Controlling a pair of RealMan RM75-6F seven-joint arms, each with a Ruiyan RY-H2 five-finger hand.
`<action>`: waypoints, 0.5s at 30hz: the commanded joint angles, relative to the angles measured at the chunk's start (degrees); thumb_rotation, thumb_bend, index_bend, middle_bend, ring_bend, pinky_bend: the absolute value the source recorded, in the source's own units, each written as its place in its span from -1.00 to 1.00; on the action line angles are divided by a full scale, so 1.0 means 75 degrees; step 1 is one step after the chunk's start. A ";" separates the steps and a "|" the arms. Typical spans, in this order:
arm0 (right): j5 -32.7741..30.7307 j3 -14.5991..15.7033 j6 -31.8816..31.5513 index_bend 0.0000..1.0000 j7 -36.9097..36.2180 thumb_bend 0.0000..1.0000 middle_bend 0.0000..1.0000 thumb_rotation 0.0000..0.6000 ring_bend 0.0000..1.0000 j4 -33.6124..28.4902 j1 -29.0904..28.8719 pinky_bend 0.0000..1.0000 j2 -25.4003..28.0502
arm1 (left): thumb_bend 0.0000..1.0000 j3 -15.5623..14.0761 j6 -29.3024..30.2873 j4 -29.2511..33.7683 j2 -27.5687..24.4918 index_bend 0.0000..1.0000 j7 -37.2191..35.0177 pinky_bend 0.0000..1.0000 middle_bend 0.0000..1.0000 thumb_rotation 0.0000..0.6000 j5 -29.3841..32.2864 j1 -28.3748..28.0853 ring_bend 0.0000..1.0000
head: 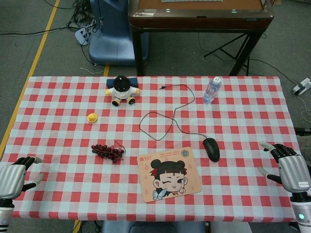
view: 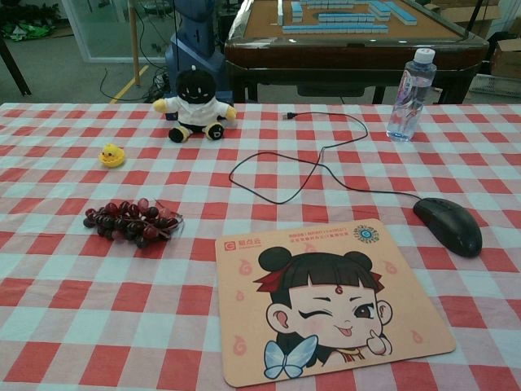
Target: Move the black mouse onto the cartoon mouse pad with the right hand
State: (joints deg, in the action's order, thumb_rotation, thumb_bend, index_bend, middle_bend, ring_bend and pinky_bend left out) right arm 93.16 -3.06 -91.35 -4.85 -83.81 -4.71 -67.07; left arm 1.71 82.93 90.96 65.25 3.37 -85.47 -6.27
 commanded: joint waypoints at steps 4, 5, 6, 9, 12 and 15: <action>-0.0024 0.0009 0.0174 -0.48 0.0150 -0.89 -0.16 1.00 -0.37 -0.0010 -0.0080 -0.02 -0.0047 | -0.42 -0.0002 0.0029 0.0027 -0.0028 -0.03 -0.0055 0.25 -0.16 1.00 -0.0012 0.0014 -0.22; -0.0049 0.0011 0.0232 -0.48 0.0187 -0.89 -0.16 1.00 -0.37 -0.0012 -0.0098 0.06 -0.0057 | -0.42 -0.0006 0.0018 0.0027 -0.0037 -0.03 -0.0075 0.25 -0.16 1.00 -0.0010 0.0013 -0.22; -0.0088 0.0012 0.0322 -0.48 0.0233 -0.89 -0.15 1.00 -0.35 -0.0025 -0.0128 0.14 -0.0065 | -0.42 -0.0007 0.0002 0.0027 -0.0055 -0.03 -0.0094 0.25 -0.16 1.00 -0.0002 0.0009 -0.22; -0.0214 -0.0017 0.0547 -0.48 0.0362 -0.87 -0.09 1.00 -0.22 -0.0055 -0.0218 0.33 -0.0088 | -0.42 0.0006 0.0016 0.0038 -0.0081 -0.03 -0.0164 0.25 -0.16 1.00 0.0021 0.0020 -0.22; -0.0386 -0.0029 0.0853 -0.48 0.0577 -0.80 0.10 1.00 0.04 -0.0078 -0.0317 0.52 -0.0104 | -0.42 0.0008 0.0025 0.0060 -0.0114 -0.03 -0.0257 0.25 -0.16 1.00 0.0020 0.0027 -0.22; -0.0592 -0.0039 0.1213 -0.48 0.0855 -0.61 0.34 1.00 0.27 -0.0206 -0.0430 0.66 -0.0046 | -0.42 0.0001 0.0038 0.0062 -0.0147 -0.03 -0.0301 0.25 -0.16 1.00 -0.0007 0.0031 -0.22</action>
State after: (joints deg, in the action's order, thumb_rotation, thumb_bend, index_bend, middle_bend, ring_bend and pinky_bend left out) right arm 89.80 -3.25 -83.76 0.17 -84.69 -7.26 -67.64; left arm 1.72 83.18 91.41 64.19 1.16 -85.48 -6.05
